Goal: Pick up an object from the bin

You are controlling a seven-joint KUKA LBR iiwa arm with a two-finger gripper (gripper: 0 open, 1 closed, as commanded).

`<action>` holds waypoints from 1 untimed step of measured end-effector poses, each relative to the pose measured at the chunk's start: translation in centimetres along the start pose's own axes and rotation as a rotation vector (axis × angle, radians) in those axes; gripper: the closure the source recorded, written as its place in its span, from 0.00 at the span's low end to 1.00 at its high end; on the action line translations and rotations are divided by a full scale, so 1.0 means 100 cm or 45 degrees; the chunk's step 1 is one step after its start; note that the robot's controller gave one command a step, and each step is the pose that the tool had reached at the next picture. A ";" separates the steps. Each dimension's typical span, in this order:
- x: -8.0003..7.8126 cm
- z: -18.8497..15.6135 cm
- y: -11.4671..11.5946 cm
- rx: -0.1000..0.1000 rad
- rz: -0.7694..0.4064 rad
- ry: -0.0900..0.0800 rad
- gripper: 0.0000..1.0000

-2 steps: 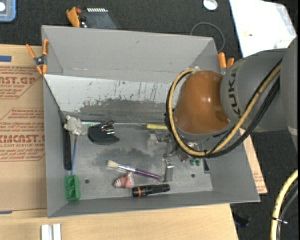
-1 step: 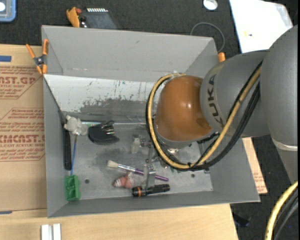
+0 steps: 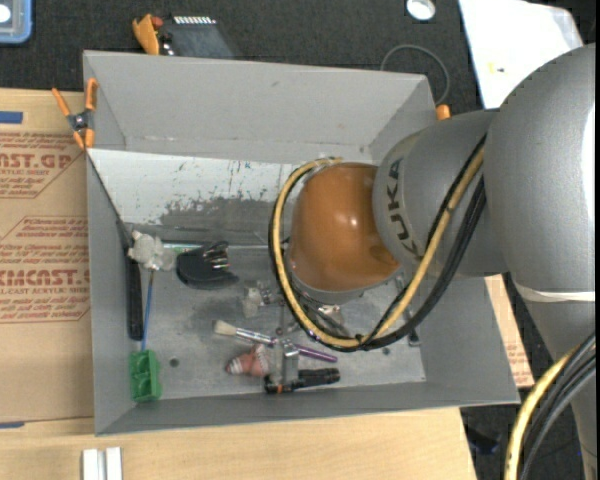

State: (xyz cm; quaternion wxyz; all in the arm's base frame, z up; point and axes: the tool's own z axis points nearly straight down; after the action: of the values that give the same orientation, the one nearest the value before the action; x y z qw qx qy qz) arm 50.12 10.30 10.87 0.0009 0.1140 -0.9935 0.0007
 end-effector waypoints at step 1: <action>0.000 0.040 0.003 0.001 -0.024 -0.013 0.00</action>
Offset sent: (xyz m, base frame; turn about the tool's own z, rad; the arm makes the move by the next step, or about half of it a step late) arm -0.0100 0.0271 -0.0387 -0.0573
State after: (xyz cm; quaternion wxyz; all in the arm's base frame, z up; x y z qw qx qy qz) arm 50.06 10.57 6.88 -0.0043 0.1233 -0.9924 0.0003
